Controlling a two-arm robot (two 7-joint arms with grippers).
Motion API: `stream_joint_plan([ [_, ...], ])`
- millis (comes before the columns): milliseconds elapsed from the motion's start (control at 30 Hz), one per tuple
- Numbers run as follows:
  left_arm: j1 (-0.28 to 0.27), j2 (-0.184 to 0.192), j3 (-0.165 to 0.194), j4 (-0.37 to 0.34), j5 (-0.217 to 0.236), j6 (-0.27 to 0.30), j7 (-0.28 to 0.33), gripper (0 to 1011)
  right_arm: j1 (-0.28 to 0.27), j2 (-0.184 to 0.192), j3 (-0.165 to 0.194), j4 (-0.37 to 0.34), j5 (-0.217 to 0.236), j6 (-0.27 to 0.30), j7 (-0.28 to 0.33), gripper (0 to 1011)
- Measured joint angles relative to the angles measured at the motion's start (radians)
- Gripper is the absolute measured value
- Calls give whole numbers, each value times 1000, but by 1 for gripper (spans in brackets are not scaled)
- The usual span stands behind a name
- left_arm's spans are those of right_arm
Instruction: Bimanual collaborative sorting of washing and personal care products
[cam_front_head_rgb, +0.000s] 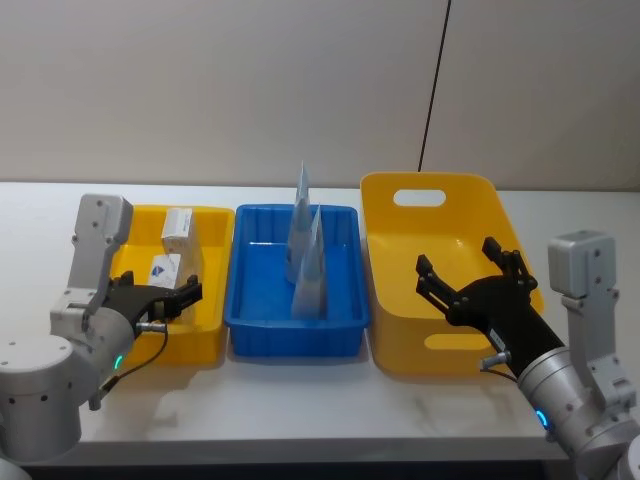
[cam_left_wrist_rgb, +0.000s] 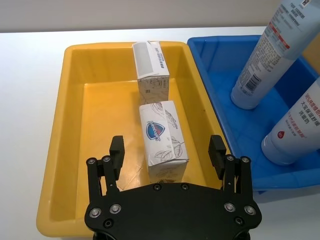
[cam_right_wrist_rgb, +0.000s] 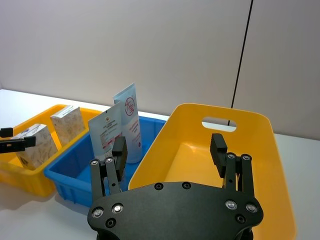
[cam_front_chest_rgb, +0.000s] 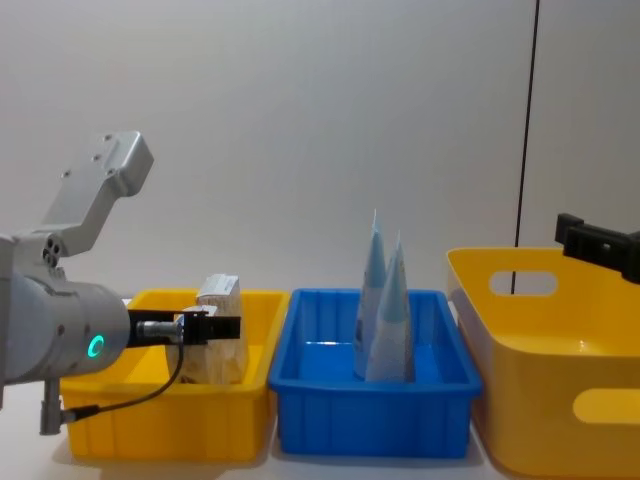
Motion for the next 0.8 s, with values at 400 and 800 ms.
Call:
stream_joint_plan([
  [400, -11, -14, -8, 30, 15, 5, 10, 1001, 0, 0, 0, 0, 0, 0, 0, 1002],
  [800, -32, -33, -12, 79, 27, -12, 13, 979, 0, 0, 0, 0, 0, 0, 0, 1002],
])
